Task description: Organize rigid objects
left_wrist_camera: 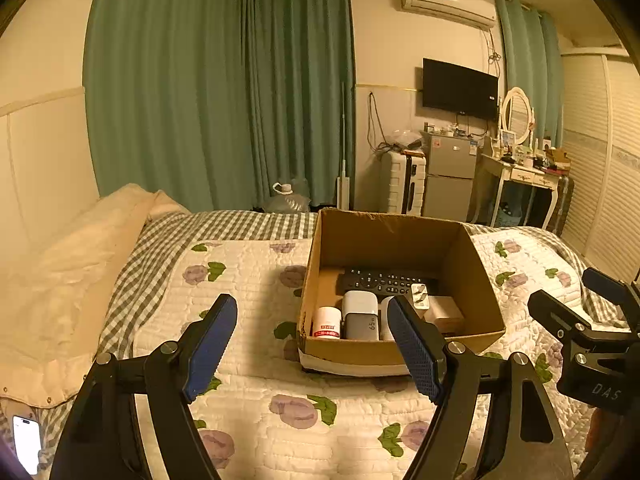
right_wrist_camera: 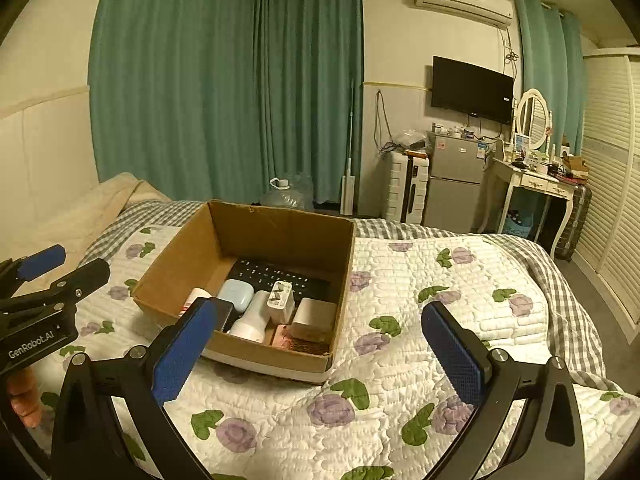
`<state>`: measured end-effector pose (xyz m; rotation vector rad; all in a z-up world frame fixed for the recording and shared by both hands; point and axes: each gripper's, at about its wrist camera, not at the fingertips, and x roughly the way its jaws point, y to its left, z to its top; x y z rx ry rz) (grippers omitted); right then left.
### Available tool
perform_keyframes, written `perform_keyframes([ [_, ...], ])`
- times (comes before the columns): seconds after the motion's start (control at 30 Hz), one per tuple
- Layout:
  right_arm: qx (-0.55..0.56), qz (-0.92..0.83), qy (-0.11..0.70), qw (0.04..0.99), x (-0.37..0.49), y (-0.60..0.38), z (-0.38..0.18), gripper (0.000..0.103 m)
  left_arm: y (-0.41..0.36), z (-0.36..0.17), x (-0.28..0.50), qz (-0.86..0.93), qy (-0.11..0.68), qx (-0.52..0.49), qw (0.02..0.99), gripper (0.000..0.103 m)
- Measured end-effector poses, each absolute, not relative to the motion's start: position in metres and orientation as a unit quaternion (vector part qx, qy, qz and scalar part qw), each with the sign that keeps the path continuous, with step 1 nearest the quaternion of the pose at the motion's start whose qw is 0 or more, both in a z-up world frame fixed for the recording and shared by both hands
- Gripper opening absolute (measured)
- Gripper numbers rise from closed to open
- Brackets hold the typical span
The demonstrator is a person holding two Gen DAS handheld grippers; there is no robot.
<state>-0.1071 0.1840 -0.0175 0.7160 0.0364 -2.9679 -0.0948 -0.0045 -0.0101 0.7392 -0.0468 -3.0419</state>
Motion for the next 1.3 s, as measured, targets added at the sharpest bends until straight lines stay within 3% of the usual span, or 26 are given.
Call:
perform_keyframes([
  [1.3,0.241,-0.97,0.012,0.039,-0.1014,0.1853,-0.0181,0.103,0.001,-0.0083,-0.0923,-0.973,-0.033,0.23,0.001,0.08],
])
